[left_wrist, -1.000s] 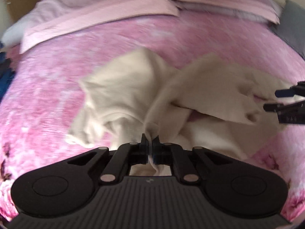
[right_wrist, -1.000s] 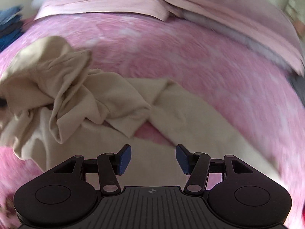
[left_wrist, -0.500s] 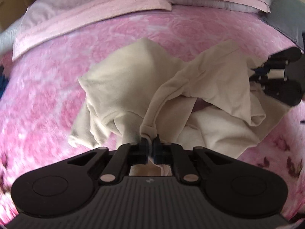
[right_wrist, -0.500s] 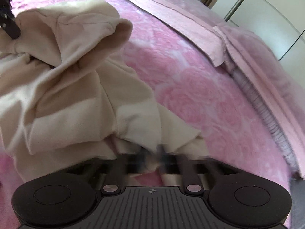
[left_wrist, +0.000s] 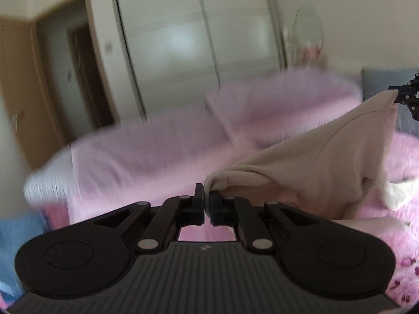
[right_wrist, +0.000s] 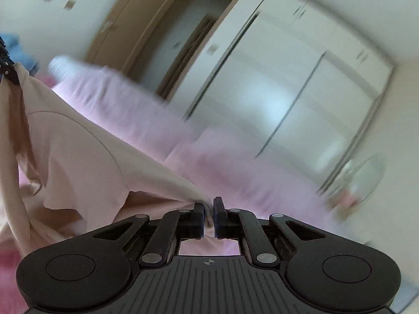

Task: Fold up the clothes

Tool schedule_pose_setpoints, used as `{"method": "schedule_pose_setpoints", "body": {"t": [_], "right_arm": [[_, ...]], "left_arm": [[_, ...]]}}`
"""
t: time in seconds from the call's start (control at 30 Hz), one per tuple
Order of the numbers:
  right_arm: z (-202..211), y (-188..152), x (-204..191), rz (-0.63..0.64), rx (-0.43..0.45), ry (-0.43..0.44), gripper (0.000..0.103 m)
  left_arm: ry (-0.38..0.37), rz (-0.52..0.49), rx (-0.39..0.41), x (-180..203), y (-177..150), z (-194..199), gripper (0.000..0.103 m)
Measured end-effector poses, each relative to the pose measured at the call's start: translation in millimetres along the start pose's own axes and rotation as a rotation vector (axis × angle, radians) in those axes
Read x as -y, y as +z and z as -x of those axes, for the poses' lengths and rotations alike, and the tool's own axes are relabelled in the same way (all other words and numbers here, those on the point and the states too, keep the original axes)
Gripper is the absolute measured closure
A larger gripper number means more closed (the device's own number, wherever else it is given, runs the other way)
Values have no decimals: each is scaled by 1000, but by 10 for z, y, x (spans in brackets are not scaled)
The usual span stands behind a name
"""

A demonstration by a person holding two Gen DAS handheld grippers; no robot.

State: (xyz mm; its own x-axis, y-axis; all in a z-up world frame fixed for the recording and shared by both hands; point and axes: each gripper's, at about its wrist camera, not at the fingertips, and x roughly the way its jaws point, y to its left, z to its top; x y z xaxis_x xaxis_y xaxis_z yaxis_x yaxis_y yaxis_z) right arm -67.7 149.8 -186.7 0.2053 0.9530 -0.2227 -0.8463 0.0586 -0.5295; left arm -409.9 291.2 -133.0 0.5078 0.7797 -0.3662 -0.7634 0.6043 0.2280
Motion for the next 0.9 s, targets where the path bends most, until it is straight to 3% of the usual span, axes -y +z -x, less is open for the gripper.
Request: {"method": "schedule_pose_setpoints", "body": {"t": [0.2,0.4,0.53,0.73,0.9], "right_arm": [[756,893,48,46,138,-189,98],[1313,1591,155,42,225,-288,98],[1603,1846,139,30,243,-282,98],[2154,1828,-44,-7,182,-182,98],[2401,1931,-17,2,128,-116,98]], "left_arm": [[-18,-57,235,-500,644,735,99],[-23,-111,364,-745,998,1313,99],[-38,-97,384,-801,984,1646,99],[-45,2,322,-795,723,2099,99],[-54,-9,300,-811,904,2268,99]]}}
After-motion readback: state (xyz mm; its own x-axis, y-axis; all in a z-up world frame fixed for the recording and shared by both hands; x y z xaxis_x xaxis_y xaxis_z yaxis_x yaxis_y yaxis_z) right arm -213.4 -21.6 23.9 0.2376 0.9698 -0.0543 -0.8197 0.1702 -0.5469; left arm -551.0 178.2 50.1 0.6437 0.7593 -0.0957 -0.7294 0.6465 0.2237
